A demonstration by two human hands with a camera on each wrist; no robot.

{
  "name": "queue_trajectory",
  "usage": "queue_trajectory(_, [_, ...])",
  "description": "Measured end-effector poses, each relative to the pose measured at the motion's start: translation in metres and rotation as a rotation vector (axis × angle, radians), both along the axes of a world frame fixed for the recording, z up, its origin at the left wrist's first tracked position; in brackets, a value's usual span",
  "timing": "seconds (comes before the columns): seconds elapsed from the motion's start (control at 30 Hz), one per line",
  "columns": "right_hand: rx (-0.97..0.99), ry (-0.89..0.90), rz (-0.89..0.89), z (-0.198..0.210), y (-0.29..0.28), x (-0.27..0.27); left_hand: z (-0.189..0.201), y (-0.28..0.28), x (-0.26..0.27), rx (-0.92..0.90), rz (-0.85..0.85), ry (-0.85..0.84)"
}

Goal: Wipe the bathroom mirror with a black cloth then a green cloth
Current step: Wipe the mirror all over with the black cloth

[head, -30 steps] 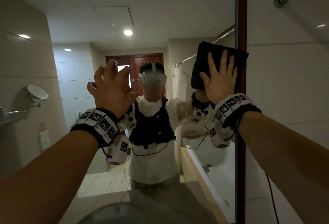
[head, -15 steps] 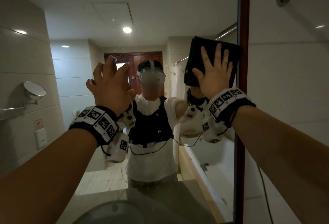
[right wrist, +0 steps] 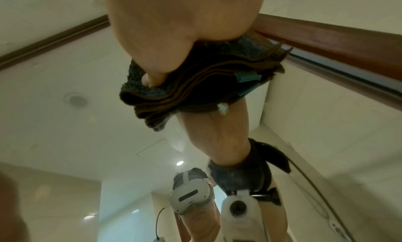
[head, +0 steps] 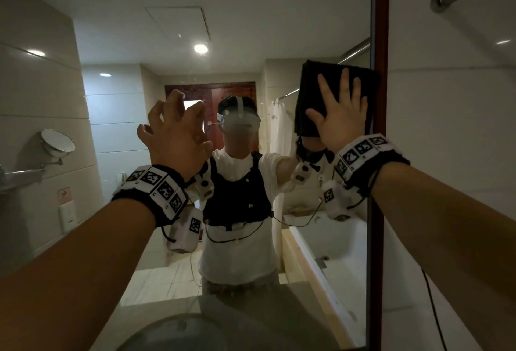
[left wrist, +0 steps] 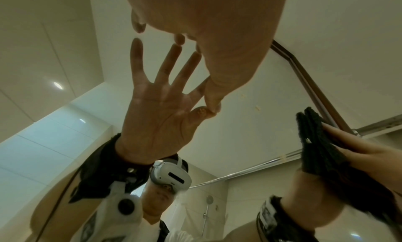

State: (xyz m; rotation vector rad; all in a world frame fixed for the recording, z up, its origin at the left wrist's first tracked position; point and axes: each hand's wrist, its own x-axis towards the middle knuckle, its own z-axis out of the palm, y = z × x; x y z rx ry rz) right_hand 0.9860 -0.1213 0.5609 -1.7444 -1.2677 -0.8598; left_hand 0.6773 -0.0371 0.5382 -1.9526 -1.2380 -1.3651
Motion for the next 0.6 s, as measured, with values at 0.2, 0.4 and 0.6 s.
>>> queue_trajectory(0.2, [-0.010, -0.037, -0.017, -0.042, 0.001, 0.000, -0.002, 0.000, 0.001, 0.008, 0.007, 0.006])
queue_trajectory(0.4, [-0.046, -0.033, -0.082, -0.053, 0.006, -0.004, -0.007, -0.001, 0.000, -0.021, 0.047, -0.032])
queue_trajectory(0.6, [-0.041, -0.054, -0.087, -0.056, 0.013, -0.019, -0.009, 0.001, -0.003, -0.029, 0.035, -0.011])
